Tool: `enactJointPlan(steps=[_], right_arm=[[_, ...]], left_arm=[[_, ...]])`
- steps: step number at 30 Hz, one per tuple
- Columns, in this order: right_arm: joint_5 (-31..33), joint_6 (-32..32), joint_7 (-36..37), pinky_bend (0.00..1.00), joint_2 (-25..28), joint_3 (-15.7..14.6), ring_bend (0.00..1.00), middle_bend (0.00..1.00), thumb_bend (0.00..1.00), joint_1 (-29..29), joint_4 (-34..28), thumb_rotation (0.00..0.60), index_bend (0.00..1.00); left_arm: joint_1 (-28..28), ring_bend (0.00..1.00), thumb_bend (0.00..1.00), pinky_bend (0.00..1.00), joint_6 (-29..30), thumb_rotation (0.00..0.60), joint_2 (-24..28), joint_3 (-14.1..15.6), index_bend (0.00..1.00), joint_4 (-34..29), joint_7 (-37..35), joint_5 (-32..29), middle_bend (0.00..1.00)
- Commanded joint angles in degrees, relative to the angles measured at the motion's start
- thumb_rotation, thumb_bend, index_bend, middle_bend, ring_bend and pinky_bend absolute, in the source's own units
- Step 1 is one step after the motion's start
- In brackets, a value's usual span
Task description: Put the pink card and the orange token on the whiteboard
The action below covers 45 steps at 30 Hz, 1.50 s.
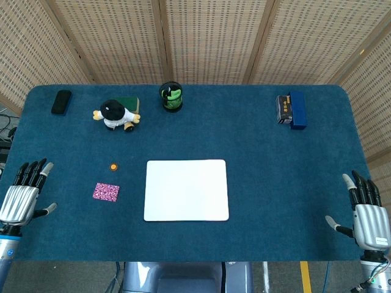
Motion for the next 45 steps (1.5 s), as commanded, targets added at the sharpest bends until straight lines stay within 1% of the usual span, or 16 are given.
enactJointPlan(steps=[1, 5, 11, 14, 16, 18, 21, 24, 29, 33, 38, 45], right_arm=[[-0.1, 0.0, -0.1, 0.00, 0.0, 0.0, 0.00, 0.00, 0.00, 0.0, 0.1, 0.600, 0.00], [0.0, 0.1, -0.1, 0.00, -0.1, 0.0, 0.00, 0.00, 0.00, 0.0, 0.1, 0.600, 0.00], [-0.2, 0.1, 0.0, 0.00, -0.1, 0.0, 0.00, 0.00, 0.00, 0.0, 0.1, 0.600, 0.00], [-0.1, 0.0, 0.0, 0.00, -0.1, 0.0, 0.00, 0.00, 0.00, 0.1, 0.1, 0.600, 0.00], [0.0, -0.1, 0.0, 0.00, -0.1, 0.0, 0.00, 0.00, 0.00, 0.1, 0.0, 0.600, 0.00], [0.1, -0.2, 0.1, 0.00, 0.0, 0.1, 0.00, 0.00, 0.00, 0.1, 0.0, 0.600, 0.00], [0.2, -0.3, 0.4, 0.00, 0.1, 0.1, 0.00, 0.00, 0.00, 0.1, 0.0, 0.600, 0.00], [0.2, -0.6, 0.5, 0.00, 0.2, 0.0, 0.00, 0.00, 0.00, 0.2, -0.1, 0.600, 0.00], [0.3, -0.9, 0.6, 0.00, 0.4, 0.0, 0.00, 0.00, 0.00, 0.3, -0.2, 0.600, 0.00], [0.3, -1.0, 0.8, 0.00, 0.5, -0.1, 0.00, 0.00, 0.00, 0.3, -0.3, 0.600, 0.00], [0.3, -1.1, 0.9, 0.00, 0.5, -0.1, 0.00, 0.00, 0.00, 0.3, -0.4, 0.600, 0.00], [0.3, -1.1, 1.0, 0.00, 0.6, -0.1, 0.00, 0.00, 0.00, 0.3, -0.4, 0.600, 0.00]], left_arm=[[0.2, 0.00, 0.00, 0.00, 0.1, 0.600, 0.0, -0.2, 0.00, 0.2, -0.2, 0.3, 0.00], [0.0, 0.00, 0.00, 0.00, -0.8, 0.600, 0.0, -0.2, 0.00, 0.5, -0.6, 0.6, 0.00], [-1.6, 0.00, 0.00, 0.00, -4.8, 0.600, 0.3, 1.0, 0.00, -0.5, -2.4, 2.2, 0.00], [-4.4, 0.00, 0.01, 0.00, -9.6, 0.600, 0.2, 1.2, 0.01, -1.8, -3.5, 3.1, 0.00], [-5.8, 0.00, 0.07, 0.00, -11.9, 0.600, 0.0, 1.1, 0.08, -2.4, -3.4, 3.2, 0.00], [-8.0, 0.00, 0.11, 0.00, -16.6, 0.600, -0.2, 0.5, 0.13, -3.9, -2.9, 1.8, 0.00], [-10.1, 0.00, 0.14, 0.00, -21.4, 0.600, -0.5, -0.9, 0.18, -5.7, -1.0, -1.2, 0.00], [-11.1, 0.00, 0.16, 0.00, -23.9, 0.600, -1.4, -2.0, 0.20, -6.5, 1.0, -4.1, 0.00], [-11.9, 0.00, 0.21, 0.00, -26.6, 0.600, -3.0, -3.2, 0.26, -6.6, 3.3, -7.9, 0.00], [-12.5, 0.00, 0.22, 0.00, -28.0, 0.600, -4.3, -3.8, 0.26, -6.1, 4.8, -10.0, 0.00], [-12.9, 0.00, 0.25, 0.00, -28.8, 0.600, -4.9, -3.8, 0.26, -6.0, 5.6, -10.9, 0.00], [-13.6, 0.00, 0.25, 0.00, -30.7, 0.600, -5.4, -4.2, 0.26, -5.7, 6.2, -12.9, 0.00]])
